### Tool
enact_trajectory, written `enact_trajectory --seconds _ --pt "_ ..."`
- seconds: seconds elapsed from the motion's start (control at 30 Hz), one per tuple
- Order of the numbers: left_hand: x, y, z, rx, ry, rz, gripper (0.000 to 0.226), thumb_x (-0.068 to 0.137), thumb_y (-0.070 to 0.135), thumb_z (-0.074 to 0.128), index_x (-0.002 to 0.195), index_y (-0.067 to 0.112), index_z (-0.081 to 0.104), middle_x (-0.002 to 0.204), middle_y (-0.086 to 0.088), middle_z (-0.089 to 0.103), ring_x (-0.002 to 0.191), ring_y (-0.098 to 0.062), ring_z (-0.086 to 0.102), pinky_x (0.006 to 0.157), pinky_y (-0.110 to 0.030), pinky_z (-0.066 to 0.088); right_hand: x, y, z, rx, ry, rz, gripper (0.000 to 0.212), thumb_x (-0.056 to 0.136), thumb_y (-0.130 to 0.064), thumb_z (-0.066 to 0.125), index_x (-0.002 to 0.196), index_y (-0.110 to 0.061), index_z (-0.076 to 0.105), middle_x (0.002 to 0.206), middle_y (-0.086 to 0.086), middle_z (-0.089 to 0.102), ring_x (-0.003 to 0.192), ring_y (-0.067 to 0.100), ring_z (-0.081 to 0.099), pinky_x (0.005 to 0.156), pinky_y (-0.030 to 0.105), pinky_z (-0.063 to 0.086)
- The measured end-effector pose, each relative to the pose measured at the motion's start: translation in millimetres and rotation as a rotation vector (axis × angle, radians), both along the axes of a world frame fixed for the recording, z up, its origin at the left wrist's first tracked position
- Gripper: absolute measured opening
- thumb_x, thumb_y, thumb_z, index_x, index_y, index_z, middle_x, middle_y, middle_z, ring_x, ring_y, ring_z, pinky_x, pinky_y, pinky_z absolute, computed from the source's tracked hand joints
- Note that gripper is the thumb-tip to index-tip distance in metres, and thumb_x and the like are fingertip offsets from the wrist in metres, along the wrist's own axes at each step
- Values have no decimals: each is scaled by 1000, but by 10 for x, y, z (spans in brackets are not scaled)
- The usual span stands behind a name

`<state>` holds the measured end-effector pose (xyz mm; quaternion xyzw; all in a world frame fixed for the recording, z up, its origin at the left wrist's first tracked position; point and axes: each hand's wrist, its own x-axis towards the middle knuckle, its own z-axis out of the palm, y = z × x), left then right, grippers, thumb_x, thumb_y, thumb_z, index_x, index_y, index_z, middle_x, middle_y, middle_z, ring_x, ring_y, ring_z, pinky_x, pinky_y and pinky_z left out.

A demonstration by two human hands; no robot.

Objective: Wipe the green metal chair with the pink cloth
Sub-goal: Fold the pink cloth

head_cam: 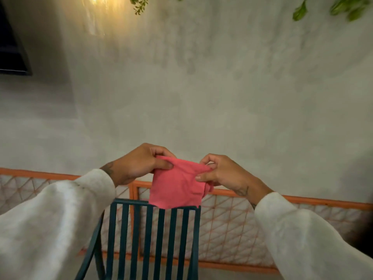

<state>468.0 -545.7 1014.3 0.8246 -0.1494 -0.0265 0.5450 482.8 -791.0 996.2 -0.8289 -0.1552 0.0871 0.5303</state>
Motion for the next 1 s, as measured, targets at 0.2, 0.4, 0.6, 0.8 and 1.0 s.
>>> enact_trajectory --seconds 0.2,0.4,0.6,0.8,1.0 --pt "-139 439 305 -152 -66 -13 15 79 -2 73 94 2 72 91 -12 74 85 -20 70 74 -24 58 -269 294 391 177 4 -133 22 80 -16 80 100 -7 76 95 6 75 88 13 69 83 35 58" --pt "-247 729 509 -250 -26 -66 25 76 6 76 101 1 71 91 -9 73 86 -18 68 81 -33 55 -517 617 506 312 -95 -220 16 92 -9 67 106 -5 74 97 9 74 85 16 69 74 30 56" --pt "-325 850 639 -364 -13 -71 28 82 8 71 109 1 67 97 -9 70 88 -21 65 85 -44 53 -687 909 495 558 -34 -222 39 81 -23 77 116 -8 67 105 9 74 94 23 72 82 40 58" --pt "-398 1005 565 -463 54 32 23 88 19 68 108 7 66 95 -8 68 83 -18 63 70 -29 51 -734 1078 428 535 69 -152 24 86 -12 73 107 -3 66 102 12 72 95 27 69 88 46 57" --pt "-620 917 82 -326 364 72 20 100 36 48 97 16 52 91 -8 60 82 -23 61 72 -42 55 -644 1175 172 599 193 -257 23 98 -12 59 120 -5 59 109 17 70 92 26 71 82 39 59"
